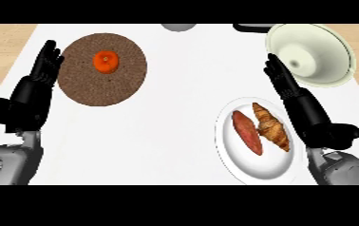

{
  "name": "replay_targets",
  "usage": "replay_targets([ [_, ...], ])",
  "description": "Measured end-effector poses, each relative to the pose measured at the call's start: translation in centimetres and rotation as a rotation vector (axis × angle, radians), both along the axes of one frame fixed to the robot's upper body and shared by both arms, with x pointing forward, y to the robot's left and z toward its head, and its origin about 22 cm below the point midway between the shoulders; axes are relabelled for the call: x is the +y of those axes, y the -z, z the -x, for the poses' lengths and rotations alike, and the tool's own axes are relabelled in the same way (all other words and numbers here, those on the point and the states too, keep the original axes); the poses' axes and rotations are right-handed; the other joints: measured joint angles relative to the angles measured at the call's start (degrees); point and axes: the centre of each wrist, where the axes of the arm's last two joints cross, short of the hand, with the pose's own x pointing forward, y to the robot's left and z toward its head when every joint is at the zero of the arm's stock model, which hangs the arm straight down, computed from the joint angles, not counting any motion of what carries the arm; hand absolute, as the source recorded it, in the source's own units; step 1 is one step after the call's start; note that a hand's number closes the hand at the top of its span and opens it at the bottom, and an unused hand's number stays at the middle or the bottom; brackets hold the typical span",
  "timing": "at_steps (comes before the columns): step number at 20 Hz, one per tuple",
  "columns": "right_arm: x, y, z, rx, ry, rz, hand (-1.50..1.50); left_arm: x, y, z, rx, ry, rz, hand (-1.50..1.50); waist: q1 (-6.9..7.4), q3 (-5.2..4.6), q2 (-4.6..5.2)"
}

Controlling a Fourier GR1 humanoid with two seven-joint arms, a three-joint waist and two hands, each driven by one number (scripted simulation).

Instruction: Pick the sweet potato from the plate and place it in the bowl

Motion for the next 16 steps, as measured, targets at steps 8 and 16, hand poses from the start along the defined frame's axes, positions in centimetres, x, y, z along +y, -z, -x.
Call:
replay_targets([
  [8, 6.8, -1.6, 2.4, -0.09, -0.582, -0.045, -1.5, 0.5, -0.5, -0.6, -0.055, -0.017, 0.075, 0.0, 2.31, -0.78, -0.64],
  [16, 3.0, 2.2, 6.9, -0.312, -0.631, -0.023, -1.5, 3.3, 0.1, -0.2, -0.063, -0.051, 0.138, 0.0, 0.04, -0.76, -0.53],
])
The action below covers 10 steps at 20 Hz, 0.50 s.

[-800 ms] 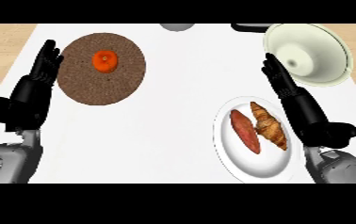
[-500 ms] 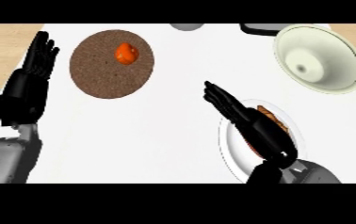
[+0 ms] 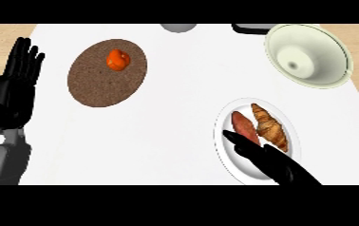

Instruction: Pick the sweet potato from the plate and place it in the bowl

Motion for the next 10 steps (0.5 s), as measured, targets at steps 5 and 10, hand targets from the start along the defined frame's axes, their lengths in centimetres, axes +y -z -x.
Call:
replay_targets([
  [5, -3.7, -2.8, -0.1, -0.126, 0.051, 0.15, -1.5, 1.0, 0.0, 0.4, -0.001, -0.002, 0.007, 0.0, -0.18, -0.05, -0.09],
  [10, -7.0, -7.6, -0.9, -0.182, 0.123, 0.367, -1.5, 0.7, 0.5, 0.4, 0.001, 0.001, 0.011, 0.0, -0.33, -0.11, -0.08],
])
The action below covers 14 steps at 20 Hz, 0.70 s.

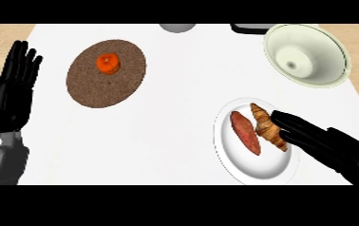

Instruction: Pick the sweet potato from the plate and place it in the bowl

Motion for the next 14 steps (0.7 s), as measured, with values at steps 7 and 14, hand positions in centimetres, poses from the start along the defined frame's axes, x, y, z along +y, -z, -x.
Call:
replay_targets([
  [7, -2.3, -5.4, -0.9, 0.01, -0.009, 0.406, -1.5, 0.3, -0.6, -0.3, 0.002, 0.0, 0.002, 0.0, 0.45, -0.02, 0.1],
  [14, -2.3, -6.9, -1.8, 0.033, -0.057, 0.65, -1.5, 0.3, 0.0, -0.5, -0.009, 0.014, 0.003, 0.0, 1.0, 0.02, 0.26],
])
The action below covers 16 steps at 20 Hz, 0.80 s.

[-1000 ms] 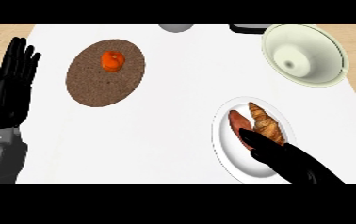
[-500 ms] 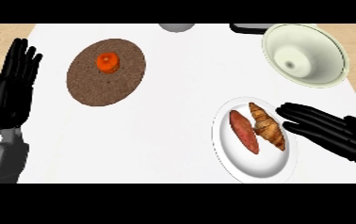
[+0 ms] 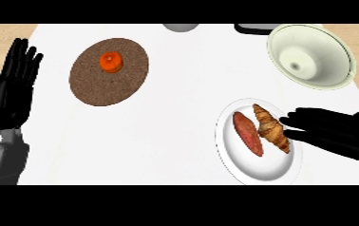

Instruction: Pick the sweet potato from the plate and place it in the bowl

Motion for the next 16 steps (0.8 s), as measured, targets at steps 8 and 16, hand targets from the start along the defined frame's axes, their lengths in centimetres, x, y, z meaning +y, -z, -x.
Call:
replay_targets([
  [8, 0.7, 2.8, -1.6, 0.018, 0.002, 0.069, -1.5, -0.3, 0.1, -0.8, 0.003, 0.0, -0.002, 0.0, -0.16, 0.05, 0.01],
  [16, 1.4, 6.6, -3.6, 0.053, 0.025, 0.108, -1.5, -0.3, -0.7, -0.5, 0.009, -0.004, -0.002, 0.0, -0.04, 0.06, -0.01],
])
